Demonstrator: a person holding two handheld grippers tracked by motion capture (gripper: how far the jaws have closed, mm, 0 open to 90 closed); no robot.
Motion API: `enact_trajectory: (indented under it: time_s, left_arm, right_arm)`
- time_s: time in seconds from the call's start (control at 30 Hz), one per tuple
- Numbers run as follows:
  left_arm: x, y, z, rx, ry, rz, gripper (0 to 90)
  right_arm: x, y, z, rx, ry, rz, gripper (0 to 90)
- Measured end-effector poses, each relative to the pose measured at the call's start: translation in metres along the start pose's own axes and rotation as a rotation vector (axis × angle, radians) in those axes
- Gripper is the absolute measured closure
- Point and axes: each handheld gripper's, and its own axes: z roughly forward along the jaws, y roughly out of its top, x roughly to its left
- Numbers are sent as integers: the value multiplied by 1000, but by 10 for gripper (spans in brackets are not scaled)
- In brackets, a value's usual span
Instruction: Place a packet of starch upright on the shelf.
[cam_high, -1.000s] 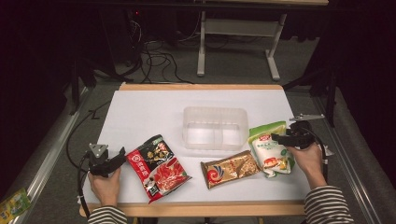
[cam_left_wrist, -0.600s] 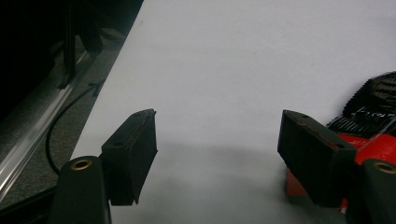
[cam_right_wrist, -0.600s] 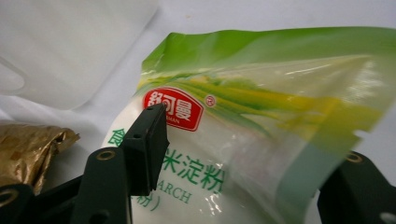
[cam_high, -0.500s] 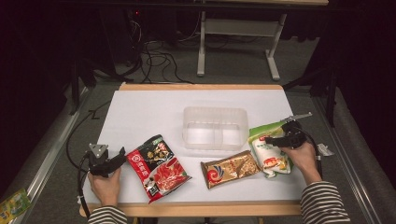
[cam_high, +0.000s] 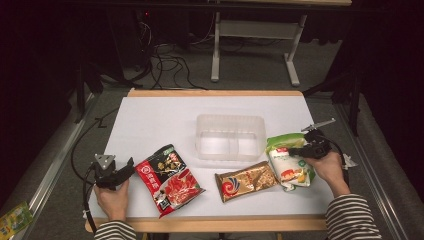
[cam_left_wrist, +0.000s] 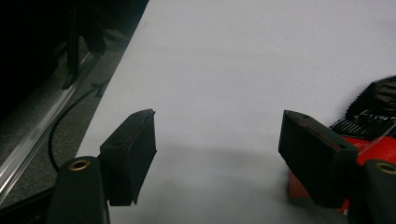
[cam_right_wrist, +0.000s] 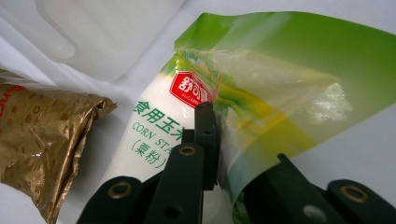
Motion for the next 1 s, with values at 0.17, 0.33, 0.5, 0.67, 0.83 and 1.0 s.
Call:
enact_trajectory:
  time_s: [0.17,0.33,0.5,0.67,0.83,1.0]
  left_arm:
    - [0,0,0,1,-6,1,284]
    - [0,0,0,2,-6,1,284]
    - [0,0,0,2,-5,2,284]
    - [0,0,0,3,-7,3,283]
    - [0,0,0,3,-9,3,284]
    - [0,0,1,3,-10,2,284]
  right_arm:
    - [4,-2,-10,-51,17,-7,900]
    - [8,-2,-26,-89,25,-21,900]
    - [14,-4,-46,-143,32,-45,900]
    - [21,-5,-56,-182,34,-53,900]
    - [28,-5,-64,-208,28,-74,900]
    - [30,-6,-68,-225,23,-83,900]
